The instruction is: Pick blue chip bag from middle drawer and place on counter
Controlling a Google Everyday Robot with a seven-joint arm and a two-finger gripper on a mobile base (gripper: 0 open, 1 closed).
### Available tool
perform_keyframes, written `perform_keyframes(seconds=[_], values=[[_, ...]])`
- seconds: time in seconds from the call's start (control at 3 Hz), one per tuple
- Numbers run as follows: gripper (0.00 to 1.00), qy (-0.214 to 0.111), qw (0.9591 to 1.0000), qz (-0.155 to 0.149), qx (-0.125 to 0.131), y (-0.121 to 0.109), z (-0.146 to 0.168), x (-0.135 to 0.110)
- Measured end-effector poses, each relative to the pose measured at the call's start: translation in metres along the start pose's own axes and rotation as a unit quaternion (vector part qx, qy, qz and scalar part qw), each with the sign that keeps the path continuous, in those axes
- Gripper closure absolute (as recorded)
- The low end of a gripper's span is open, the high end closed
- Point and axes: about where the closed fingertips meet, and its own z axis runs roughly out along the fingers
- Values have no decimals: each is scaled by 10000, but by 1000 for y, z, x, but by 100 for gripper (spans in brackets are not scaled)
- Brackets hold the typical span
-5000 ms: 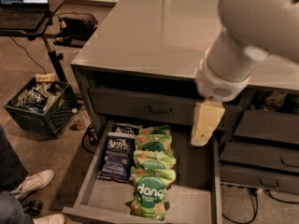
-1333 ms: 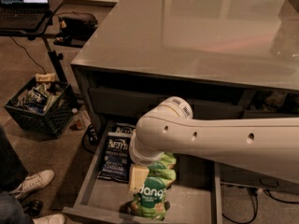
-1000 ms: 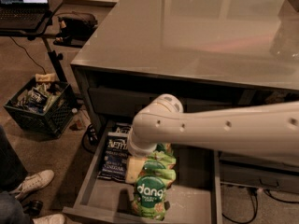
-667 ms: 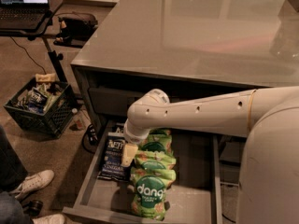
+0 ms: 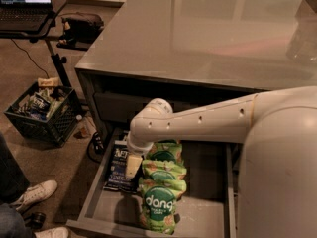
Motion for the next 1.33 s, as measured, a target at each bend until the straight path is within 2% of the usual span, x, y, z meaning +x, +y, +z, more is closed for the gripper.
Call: perform_keyframes(seconds=[0.33, 1.0, 1.33], values=[[0, 41, 10000, -14, -75, -12, 60, -2], [0, -91, 9999, 17, -135, -4, 72, -4], [0, -308, 9992, 207, -137, -5, 97, -4]])
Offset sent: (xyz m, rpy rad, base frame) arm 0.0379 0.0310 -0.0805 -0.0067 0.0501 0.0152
